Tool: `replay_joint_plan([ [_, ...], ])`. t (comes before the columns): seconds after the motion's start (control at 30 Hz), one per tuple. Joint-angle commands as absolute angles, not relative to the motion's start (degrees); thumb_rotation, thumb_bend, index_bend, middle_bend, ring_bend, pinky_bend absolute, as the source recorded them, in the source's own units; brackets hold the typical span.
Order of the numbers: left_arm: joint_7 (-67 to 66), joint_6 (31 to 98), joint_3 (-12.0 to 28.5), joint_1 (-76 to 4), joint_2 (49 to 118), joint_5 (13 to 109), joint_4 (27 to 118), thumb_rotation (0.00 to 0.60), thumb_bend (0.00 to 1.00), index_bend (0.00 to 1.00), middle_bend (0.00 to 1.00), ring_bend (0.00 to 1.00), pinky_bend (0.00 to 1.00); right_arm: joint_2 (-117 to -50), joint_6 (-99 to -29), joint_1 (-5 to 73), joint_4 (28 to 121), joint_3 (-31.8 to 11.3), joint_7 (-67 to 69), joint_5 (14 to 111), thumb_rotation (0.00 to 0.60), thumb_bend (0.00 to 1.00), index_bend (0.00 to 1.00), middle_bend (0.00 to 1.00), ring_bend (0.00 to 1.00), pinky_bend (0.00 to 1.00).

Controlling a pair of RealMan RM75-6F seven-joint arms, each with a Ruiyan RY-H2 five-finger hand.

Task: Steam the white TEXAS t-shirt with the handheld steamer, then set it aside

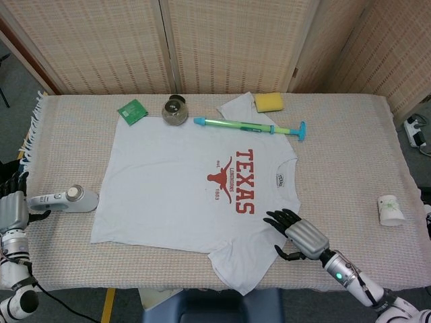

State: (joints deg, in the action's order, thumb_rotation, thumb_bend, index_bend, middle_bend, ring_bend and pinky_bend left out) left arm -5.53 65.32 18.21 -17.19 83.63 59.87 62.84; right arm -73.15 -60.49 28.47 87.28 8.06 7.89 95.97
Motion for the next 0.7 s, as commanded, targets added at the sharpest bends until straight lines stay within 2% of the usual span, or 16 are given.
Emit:
replay_joint_plan([
  [0.03,-0.7,71.2,17.4,-14.4,81.3,64.0,65.4,0.600,0.01,0.26,0.21,0.12,0.16,-71.9,-62.2,27.8,88.1,7.7,7.6,95.9,0.209,0.53,0.00,0.00,0.00,0.00],
  [0.07,0.6,72.1,17.1,-13.9,80.7,65.0,65.8,0.600,0.02,0.33,0.29,0.19,0.21,-71.5,-63.2,27.3,88.2,7.3,6.8,95.7,0.247,0.53,0.00,0.00,0.00,0.00],
  [0.13,2.7,74.5,16.6,-12.9,79.6,67.1,66.4,0.600,0.07,0.44,0.40,0.30,0.26,-70.6,-66.0,25.8,88.1,6.3,3.4,94.7,0.455,0.53,0.00,0.00,0.00,0.00],
  [0.17,3.6,75.3,16.2,-12.5,79.0,68.0,66.7,0.600,0.09,0.46,0.43,0.33,0.28,-70.1,-67.1,25.0,88.3,5.9,2.1,94.1,0.501,0.52,0.00,0.00,0.00,0.00],
  [0.2,4.2,76.3,16.0,-12.0,78.6,68.7,67.1,0.600,0.10,0.49,0.47,0.37,0.30,-69.5,-67.9,24.3,88.9,5.7,1.3,93.3,0.548,0.46,0.00,0.00,0.00,0.01],
  [0.3,4.8,79.4,15.1,-10.2,77.3,70.0,69.0,0.600,0.11,0.49,0.49,0.39,0.32,-66.7,-70.5,21.9,91.6,5.1,0.5,90.5,0.553,0.09,0.00,0.00,0.00,0.02],
  [0.33,4.7,80.0,14.5,-9.3,76.6,70.3,70.2,0.600,0.11,0.46,0.47,0.37,0.30,-65.6,-71.7,20.8,92.3,4.9,0.1,89.5,0.553,0.01,0.00,0.00,0.00,0.02],
  [0.37,4.5,80.0,13.8,-8.7,75.8,70.5,71.4,0.600,0.10,0.44,0.45,0.35,0.29,-65.0,-72.6,19.9,92.7,4.8,-0.3,88.9,0.555,0.00,0.00,0.00,0.00,0.02],
  [0.43,3.5,79.7,12.5,-7.5,73.9,70.5,74.7,0.600,0.08,0.31,0.33,0.24,0.22,-63.8,-74.6,18.3,93.2,4.7,-0.9,88.0,0.552,0.00,0.00,0.00,0.00,0.02],
  [0.5,2.6,80.9,11.6,-6.2,72.5,70.8,77.8,0.600,0.06,0.25,0.26,0.19,0.19,-62.9,-77.2,16.2,93.4,4.7,-0.9,87.7,0.550,0.00,0.00,0.00,0.00,0.02],
  [0.7,-0.6,85.9,8.7,-2.9,71.1,73.5,83.0,0.600,0.06,0.25,0.25,0.18,0.17,-63.0,-84.7,10.4,91.3,5.6,1.4,89.3,0.552,0.03,0.00,0.01,0.00,0.02],
])
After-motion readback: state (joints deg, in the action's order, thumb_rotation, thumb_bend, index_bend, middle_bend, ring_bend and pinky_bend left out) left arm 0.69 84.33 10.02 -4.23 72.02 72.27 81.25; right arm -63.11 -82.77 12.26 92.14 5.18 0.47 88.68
